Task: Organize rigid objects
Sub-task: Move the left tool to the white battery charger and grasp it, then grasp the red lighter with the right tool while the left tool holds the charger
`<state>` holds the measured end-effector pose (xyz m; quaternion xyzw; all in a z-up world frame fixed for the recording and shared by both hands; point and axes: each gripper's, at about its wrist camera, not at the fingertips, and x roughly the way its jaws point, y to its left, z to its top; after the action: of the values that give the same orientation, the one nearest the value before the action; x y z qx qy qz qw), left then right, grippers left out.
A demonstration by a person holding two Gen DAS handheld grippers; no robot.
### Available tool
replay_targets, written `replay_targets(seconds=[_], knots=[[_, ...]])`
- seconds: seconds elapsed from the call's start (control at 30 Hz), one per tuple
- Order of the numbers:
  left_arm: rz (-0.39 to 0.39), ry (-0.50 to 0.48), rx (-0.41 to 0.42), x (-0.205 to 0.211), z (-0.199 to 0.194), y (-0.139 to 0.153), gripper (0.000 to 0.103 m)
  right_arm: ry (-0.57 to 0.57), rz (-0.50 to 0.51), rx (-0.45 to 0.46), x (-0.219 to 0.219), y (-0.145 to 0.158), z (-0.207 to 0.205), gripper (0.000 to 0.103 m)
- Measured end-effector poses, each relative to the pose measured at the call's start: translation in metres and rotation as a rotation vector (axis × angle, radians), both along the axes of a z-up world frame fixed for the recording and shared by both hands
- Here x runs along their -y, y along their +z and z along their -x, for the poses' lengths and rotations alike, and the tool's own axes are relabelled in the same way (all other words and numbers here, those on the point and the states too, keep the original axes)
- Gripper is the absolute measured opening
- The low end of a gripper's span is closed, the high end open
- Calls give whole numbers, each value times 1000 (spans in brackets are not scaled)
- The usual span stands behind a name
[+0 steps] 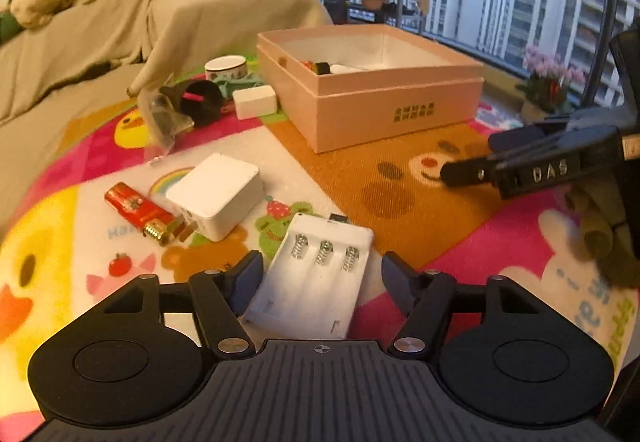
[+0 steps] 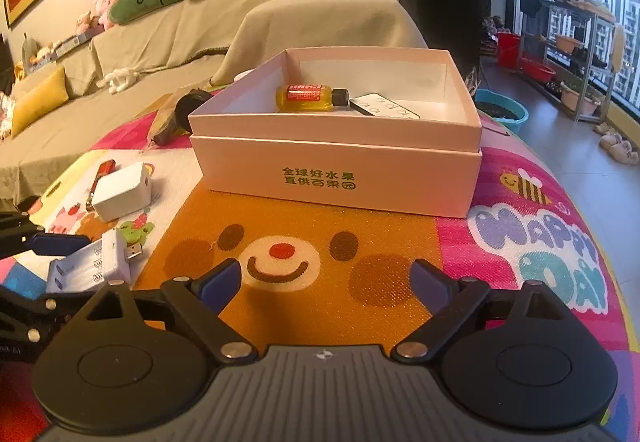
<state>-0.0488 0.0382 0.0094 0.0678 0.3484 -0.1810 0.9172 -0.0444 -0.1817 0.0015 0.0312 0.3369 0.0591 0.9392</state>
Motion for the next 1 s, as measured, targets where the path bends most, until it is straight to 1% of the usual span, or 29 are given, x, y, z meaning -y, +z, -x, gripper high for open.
replay_targets(seconds=[0.07,0.13,0.17,0.23,0.3,0.33,0.43,0.5,0.57,0.63,0.7,0.73,0.77,0.8,0.83,0.87,0.9,1.0], knots=[[9,-2,5,-5,6,1,53,17,28,10,-6,2,1,92],[38,11,-1,-15,14,2,53,46,30,29,-13,6,3,92],[39,29,0,-20,17,3,53,67,29,34,-18,9,3,92],[12,105,11,-35,23,5,53,130,28,46,-33,19,0,92],[-12,201,17,-53,29,5,53,201,43,73,-54,30,-3,92],[-10,245,11,-64,32,4,53,244,50,89,-67,37,-7,92],[44,283,13,-86,42,3,53,355,39,104,-109,53,-26,90],[62,283,23,-90,46,3,53,416,24,89,-139,57,-46,79],[53,280,37,-88,48,1,53,464,39,51,-174,55,-70,62],[45,278,43,-87,49,0,53,471,53,5,-205,49,-93,55],[53,277,45,-88,50,0,53,460,62,-37,-228,40,-113,55],[63,277,45,-89,50,0,53,457,71,-57,-237,35,-120,52],[77,278,44,-91,50,0,53,462,83,-76,-243,30,-125,44],[89,279,43,-94,52,0,53,471,104,-94,-249,25,-127,38],[102,279,42,-96,52,0,53,482,127,-85,-252,22,-123,32],[110,280,41,-97,50,0,53,500,147,-66,-253,22,-116,23],[116,281,41,-97,50,0,53,530,156,-66,-248,23,-107,22],[114,282,43,-96,50,0,53,583,134,-73,-229,28,-79,22]])
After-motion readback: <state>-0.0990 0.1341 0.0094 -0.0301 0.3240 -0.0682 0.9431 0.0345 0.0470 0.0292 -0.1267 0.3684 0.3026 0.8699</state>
